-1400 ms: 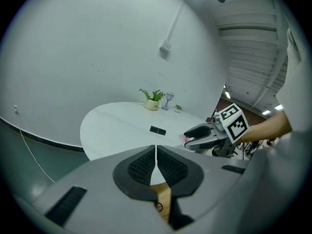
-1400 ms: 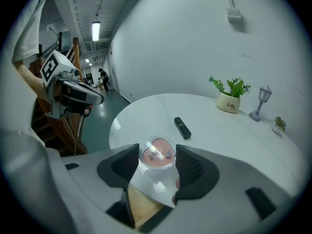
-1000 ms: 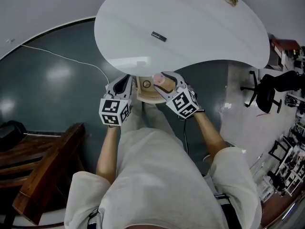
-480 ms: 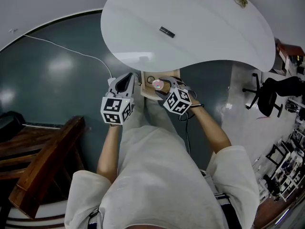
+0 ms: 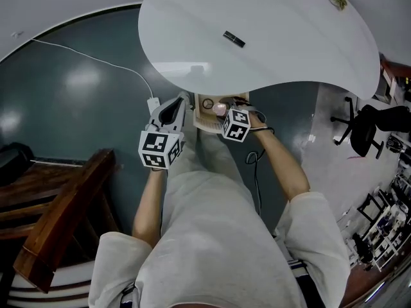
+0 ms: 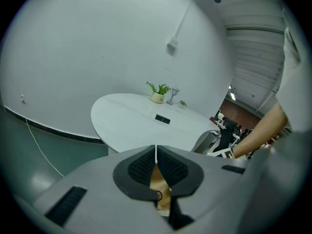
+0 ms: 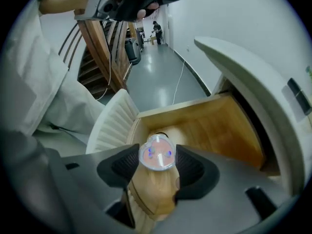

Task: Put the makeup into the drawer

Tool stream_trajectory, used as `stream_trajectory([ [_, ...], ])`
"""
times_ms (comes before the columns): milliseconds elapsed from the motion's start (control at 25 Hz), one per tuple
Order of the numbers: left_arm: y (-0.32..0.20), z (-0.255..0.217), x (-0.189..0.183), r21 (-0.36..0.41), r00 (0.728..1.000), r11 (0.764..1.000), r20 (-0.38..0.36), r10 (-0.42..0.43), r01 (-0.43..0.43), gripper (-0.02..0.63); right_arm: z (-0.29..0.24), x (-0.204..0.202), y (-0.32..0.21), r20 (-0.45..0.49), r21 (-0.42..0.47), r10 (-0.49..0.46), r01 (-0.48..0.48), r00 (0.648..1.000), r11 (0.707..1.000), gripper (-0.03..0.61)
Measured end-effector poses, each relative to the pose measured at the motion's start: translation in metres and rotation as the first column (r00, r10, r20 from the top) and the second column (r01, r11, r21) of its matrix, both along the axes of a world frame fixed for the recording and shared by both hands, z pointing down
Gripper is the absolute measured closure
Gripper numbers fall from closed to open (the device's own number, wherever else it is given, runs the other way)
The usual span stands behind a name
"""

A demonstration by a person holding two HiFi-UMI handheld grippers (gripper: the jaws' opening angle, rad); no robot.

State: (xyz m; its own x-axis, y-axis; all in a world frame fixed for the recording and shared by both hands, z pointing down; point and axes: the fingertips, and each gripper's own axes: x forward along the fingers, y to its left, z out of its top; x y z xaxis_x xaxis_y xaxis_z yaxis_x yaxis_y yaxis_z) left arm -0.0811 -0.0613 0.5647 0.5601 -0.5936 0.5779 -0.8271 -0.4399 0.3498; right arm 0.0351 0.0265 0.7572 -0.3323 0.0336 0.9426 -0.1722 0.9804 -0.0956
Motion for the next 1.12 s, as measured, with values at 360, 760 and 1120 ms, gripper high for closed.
stream_trajectory([
  [360, 0.001, 0.023, -0.002, -0.042, 1.000, 0.999, -0.007, -0.014, 0.014, 0.597, 0.041, 0.009, 0.005, -0.107, -0.148, -0.041, 0.025, 0.993, 0.989, 0.348],
  [760, 0.006, 0.034, -0.008, -0.069, 1.000, 0.997, -0.011, -0.026, 0.025, 0.597, 0.048, -0.001, 0.002, -0.121, -0.092, -0.204, 0.193, 0.972, 0.977, 0.345],
  [1120, 0.006, 0.045, -0.021, -0.092, 0.999, 0.995, -0.001, -0.038, 0.038, 0.597, 0.076, -0.020, -0.005, -0.146, -0.061, -0.255, 0.248, 0.956, 0.967, 0.345],
])
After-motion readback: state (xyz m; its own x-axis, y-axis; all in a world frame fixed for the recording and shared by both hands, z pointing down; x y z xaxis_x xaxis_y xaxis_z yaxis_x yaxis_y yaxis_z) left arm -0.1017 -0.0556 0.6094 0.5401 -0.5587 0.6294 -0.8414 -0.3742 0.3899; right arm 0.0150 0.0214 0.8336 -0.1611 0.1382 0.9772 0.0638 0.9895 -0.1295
